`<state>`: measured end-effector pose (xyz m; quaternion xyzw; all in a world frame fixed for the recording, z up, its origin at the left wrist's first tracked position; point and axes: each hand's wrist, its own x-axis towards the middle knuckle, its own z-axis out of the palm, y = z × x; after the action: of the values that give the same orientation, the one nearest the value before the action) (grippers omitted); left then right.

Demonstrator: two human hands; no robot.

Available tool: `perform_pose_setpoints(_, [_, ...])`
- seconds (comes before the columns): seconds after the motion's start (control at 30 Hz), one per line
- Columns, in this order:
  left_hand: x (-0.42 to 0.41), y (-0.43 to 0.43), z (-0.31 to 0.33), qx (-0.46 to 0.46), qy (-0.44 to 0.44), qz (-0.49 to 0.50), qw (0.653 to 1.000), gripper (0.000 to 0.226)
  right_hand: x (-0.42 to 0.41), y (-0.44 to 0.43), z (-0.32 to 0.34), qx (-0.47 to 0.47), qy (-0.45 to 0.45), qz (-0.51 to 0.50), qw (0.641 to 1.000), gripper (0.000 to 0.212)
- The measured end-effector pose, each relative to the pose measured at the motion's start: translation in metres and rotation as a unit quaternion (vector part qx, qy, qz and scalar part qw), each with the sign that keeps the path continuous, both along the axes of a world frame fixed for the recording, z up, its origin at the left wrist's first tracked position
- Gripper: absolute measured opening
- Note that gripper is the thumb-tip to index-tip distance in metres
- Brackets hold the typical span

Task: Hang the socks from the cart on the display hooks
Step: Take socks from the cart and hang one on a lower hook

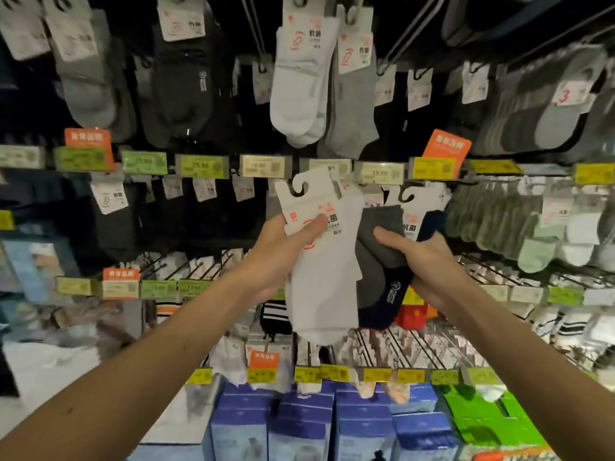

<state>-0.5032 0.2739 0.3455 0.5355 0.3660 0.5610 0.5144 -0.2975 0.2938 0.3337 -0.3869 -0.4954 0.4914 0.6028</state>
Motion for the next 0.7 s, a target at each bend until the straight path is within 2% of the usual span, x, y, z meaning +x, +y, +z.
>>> perform_pose_setpoints(0.13, [0.013,0.015,-0.025,-0.011,0.017,0.065,0.998,0.014,0.002,0.012,-0.024,-0.042,0.006,-0.033,0.999,0.026])
perform_pose_setpoints(0.23, [0.023,0.027,-0.043,-0.029,0.025,0.092,0.995,0.011,0.011,0.020,-0.041,-0.066,0.011,-0.015,0.998,0.028])
perform_pose_setpoints(0.43, [0.047,0.049,-0.063,-0.134,-0.032,0.043,0.990,0.023,0.042,0.035,-0.059,-0.127,0.078,0.038,0.988,0.027])
perform_pose_setpoints(0.6, [0.075,0.065,-0.055,-0.162,-0.061,0.015,0.985,0.026,0.061,0.059,-0.056,-0.159,0.128,0.074,0.976,0.049])
perform_pose_setpoints(0.7, [0.079,0.070,-0.045,-0.160,-0.069,0.044,0.984,0.027,0.063,0.072,-0.047,-0.146,0.127,0.111,0.975,0.045])
